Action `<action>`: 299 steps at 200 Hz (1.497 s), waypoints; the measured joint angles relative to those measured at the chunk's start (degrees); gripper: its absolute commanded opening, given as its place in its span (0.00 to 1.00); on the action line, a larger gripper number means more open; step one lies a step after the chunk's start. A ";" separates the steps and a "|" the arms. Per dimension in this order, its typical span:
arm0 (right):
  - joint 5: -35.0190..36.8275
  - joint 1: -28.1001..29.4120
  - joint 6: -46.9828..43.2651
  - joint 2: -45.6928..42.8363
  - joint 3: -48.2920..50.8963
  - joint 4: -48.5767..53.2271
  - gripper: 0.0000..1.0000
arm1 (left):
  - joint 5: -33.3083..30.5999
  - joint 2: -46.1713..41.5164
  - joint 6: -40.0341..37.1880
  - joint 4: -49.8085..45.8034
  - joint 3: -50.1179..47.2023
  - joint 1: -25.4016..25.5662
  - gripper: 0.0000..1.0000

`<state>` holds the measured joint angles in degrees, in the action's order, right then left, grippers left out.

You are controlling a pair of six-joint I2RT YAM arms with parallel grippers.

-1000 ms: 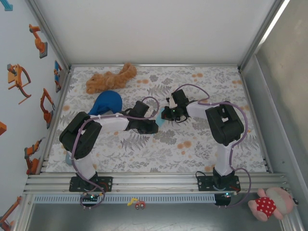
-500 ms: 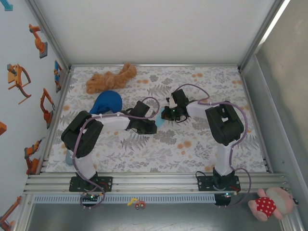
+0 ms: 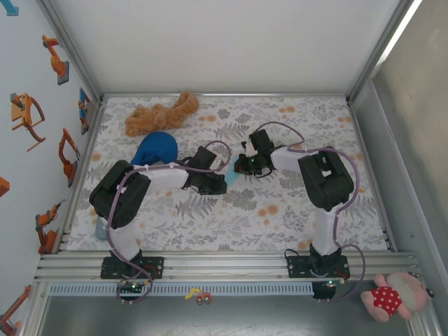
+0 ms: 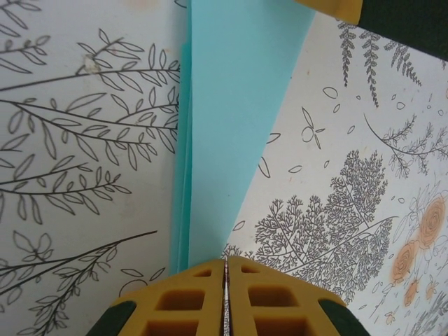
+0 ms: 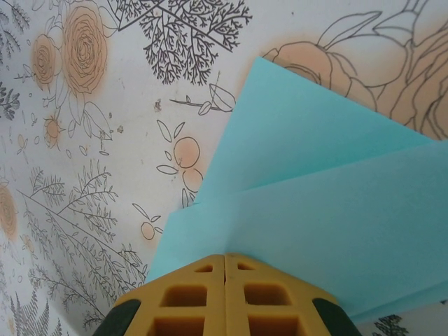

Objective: Fold a paper plane with a square sheet of paper (pick it up from the middle)
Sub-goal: Fold the wing for the fifth time at the center of the table.

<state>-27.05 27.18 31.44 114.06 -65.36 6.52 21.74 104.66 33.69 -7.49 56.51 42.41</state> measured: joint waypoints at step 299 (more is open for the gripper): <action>0.00 0.00 0.00 0.37 -0.52 0.28 0.01 | 4.61 -3.34 0.22 5.51 -8.22 -3.63 0.09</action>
<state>-27.05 27.18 31.44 114.43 -65.89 6.81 26.35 101.32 33.91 -1.98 48.29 38.79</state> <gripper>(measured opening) 0.050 0.093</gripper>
